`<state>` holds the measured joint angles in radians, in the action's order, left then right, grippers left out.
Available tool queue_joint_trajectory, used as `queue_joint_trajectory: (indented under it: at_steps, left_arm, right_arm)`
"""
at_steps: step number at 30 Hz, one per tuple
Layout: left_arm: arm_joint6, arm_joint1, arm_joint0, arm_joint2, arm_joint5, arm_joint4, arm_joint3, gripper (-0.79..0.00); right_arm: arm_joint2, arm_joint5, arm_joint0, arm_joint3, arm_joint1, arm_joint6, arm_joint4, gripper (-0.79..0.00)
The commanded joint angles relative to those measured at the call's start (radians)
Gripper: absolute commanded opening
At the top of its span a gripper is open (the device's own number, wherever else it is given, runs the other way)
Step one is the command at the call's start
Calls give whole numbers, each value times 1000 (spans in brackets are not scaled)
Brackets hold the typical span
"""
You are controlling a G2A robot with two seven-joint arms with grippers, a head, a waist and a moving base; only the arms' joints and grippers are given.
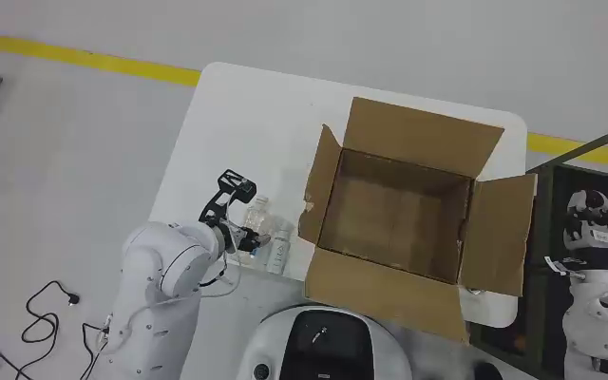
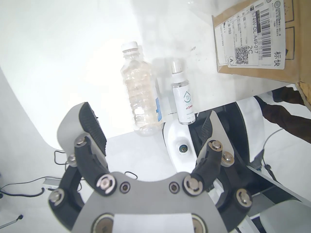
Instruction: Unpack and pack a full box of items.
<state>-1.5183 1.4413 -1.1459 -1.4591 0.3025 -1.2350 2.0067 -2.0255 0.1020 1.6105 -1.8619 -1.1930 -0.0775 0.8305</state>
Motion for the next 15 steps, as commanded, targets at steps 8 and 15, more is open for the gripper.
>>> queue_joint_trajectory:
  at_steps: [8,15]
  left_arm:
    - [2,-22,31,63,1,-69,-118,0]
    - [14,-31,53,89,-4,-132,-173,0]
  right_arm:
    - [0,0,0,0,0,0,0,-785]
    - [0,0,0,0,0,0,0,-785]
